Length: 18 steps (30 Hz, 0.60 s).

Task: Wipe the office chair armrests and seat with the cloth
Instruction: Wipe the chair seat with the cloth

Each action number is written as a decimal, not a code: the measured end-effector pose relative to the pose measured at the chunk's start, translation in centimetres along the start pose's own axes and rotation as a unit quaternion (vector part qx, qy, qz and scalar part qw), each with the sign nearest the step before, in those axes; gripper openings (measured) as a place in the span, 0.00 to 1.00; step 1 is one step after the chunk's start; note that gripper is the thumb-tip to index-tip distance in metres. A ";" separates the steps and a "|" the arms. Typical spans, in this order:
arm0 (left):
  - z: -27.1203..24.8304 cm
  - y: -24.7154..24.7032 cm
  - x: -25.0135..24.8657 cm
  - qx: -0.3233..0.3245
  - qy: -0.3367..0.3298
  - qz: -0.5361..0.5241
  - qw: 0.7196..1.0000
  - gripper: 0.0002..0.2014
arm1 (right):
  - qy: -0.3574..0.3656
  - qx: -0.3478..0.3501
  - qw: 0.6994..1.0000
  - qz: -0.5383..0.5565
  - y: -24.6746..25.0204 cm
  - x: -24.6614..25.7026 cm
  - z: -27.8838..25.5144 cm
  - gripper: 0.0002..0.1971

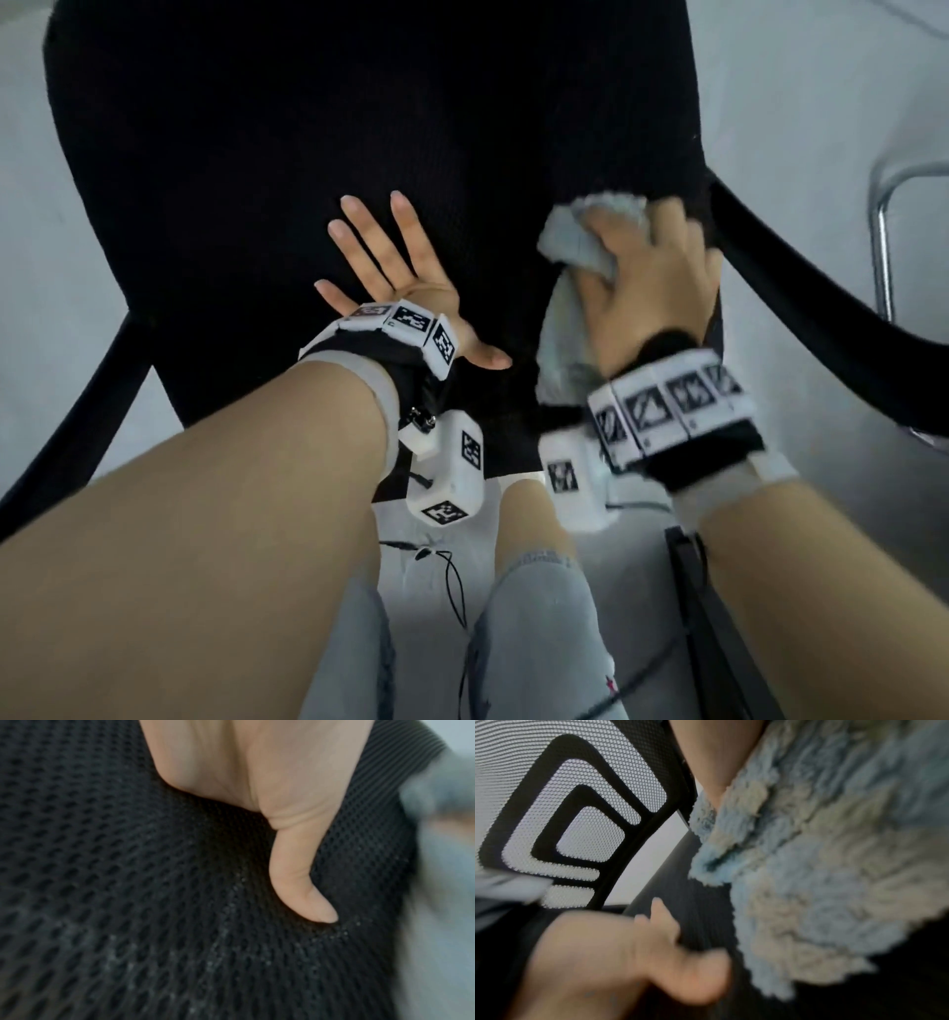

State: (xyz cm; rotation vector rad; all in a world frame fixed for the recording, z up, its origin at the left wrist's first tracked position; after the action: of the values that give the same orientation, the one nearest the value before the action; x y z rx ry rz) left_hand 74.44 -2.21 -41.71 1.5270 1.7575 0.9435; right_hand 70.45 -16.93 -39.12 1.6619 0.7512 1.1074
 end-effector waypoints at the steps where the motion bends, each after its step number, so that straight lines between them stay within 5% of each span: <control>1: 0.0 0.3 0.1 0.014 -0.010 0.000 1.000 0.81 | 0.006 0.013 1.000 -0.001 0.1 -0.6 -1.9 0.19; 3: 0.0 0.3 0.5 0.027 -0.029 0.011 0.999 0.80 | 0.013 0.030 0.999 -0.013 0.2 -1.4 -2.9 0.19; 10: 0.0 0.3 0.6 0.022 -0.042 0.040 0.998 0.77 | -0.014 -0.039 0.999 0.006 0.1 0.5 6.8 0.19; 18: 0.3 0.0 0.9 0.019 -0.046 0.041 0.998 0.79 | -0.026 0.021 0.998 0.048 0.7 -2.1 -4.4 0.18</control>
State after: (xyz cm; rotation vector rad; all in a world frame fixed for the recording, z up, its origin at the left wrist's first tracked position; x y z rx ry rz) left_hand 74.57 -1.31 -41.88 1.6512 1.6681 0.8706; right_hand 65.59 -17.38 -38.58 1.7708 0.6706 1.1162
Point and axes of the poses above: each hand's wrist, its own z-axis towards the middle knuckle, its own y-axis out of the back of the hand, x = y × z, the point moved 1 cm from there along z, towards the middle knuckle, and after that the axes turned 10 degrees about -x, right-handed, at the moved point
